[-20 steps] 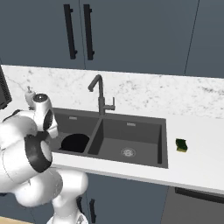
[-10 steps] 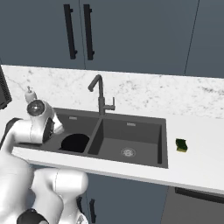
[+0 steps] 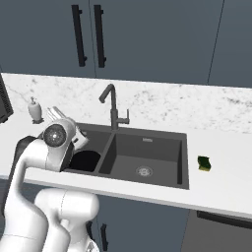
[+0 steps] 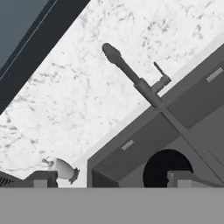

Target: Pick the pan and sponge and place them into the sink. Then turn on the water.

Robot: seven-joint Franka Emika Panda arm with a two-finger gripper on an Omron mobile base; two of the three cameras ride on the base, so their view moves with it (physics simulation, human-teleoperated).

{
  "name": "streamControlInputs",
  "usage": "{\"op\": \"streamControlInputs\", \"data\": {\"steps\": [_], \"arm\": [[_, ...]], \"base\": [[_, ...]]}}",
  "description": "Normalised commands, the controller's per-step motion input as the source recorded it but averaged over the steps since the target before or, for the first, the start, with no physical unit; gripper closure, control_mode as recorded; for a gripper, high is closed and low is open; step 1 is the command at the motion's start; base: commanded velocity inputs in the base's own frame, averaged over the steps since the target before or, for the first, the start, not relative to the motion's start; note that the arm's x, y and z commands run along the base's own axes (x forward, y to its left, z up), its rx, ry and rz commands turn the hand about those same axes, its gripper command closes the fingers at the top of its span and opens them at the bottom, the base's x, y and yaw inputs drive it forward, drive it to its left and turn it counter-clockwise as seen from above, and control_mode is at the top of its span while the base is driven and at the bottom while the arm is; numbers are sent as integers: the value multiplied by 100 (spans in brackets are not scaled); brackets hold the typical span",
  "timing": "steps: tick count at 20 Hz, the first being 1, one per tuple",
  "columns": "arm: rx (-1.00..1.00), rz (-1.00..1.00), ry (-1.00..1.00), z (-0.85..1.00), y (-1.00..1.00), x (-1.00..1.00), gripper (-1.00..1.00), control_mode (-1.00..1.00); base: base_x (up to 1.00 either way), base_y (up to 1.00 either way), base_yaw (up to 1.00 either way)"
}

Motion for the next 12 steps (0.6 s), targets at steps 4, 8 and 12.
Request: {"op": "streamControlInputs", "data": {"steps": [4, 8, 12], "arm": [[-10, 0, -1, 52, -85, -38, -100, -100], [-9, 0, 0, 44, -92, -35, -100, -100], [-8, 0, 2, 36, -100, -30, -100, -100]], "base": [[0, 0, 0], [0, 0, 0], [0, 0, 0]]}}
